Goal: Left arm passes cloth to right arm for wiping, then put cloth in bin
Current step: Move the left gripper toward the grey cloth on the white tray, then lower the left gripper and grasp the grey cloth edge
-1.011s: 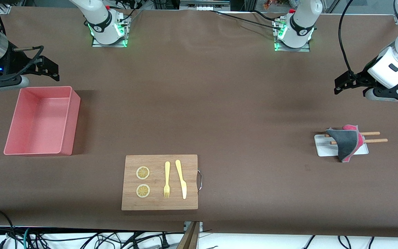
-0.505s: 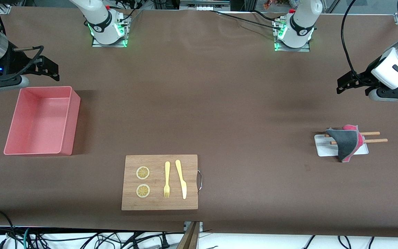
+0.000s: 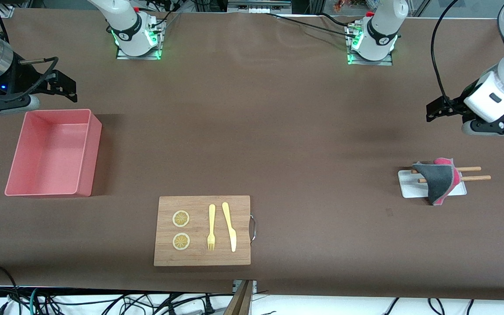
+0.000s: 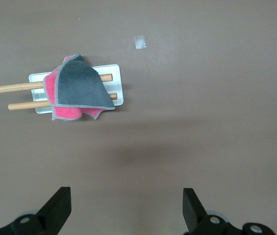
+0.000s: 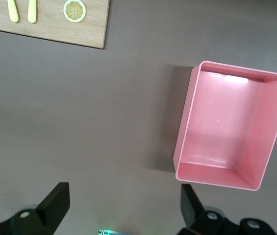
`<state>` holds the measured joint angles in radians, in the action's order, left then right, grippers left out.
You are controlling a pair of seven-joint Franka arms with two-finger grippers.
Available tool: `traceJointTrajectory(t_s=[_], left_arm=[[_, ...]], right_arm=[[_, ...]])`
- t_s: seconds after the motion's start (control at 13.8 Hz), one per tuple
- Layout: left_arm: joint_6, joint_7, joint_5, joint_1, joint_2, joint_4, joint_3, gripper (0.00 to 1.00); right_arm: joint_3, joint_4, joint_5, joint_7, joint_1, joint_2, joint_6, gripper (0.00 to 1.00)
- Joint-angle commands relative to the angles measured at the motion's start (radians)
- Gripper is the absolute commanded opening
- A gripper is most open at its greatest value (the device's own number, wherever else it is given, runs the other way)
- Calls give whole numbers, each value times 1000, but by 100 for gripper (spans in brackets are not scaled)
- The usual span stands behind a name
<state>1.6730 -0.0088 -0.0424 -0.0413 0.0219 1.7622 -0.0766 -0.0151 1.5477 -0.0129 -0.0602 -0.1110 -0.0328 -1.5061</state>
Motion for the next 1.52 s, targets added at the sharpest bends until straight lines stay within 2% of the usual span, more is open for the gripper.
traceJointTrajectory(t_s=[0.0,0.36,0.51,0.87,1.01,1.16,1.23,1.3,1.44], left_arm=[[-47,16,-27,-2,44,-46,-2,100],[-53,27,-14,-49,188,-211,8,100],[-52,24,31,-139,222,-213,4,100],[-6,-10,365,-365,334,-199,6,100],[16,79,430,-419,361,-202,3,100],[97,223,483,-431,398,-196,4,91],[106,266,489,-460,423,-196,3,84],[106,320,518,-479,444,-195,1,72],[119,406,564,-486,493,-190,3,71]], right_arm=[[-9,-17,31,0,7,1,6,100],[-8,-17,30,0,7,1,4,100],[-8,-18,30,0,7,1,4,100],[-9,-18,30,-1,7,1,3,100],[-8,-17,30,0,7,1,4,100],[-8,-17,30,0,7,1,3,100],[-8,-17,30,0,7,1,3,100],[-8,-18,30,0,7,1,3,100],[-8,-18,30,0,7,1,3,100]])
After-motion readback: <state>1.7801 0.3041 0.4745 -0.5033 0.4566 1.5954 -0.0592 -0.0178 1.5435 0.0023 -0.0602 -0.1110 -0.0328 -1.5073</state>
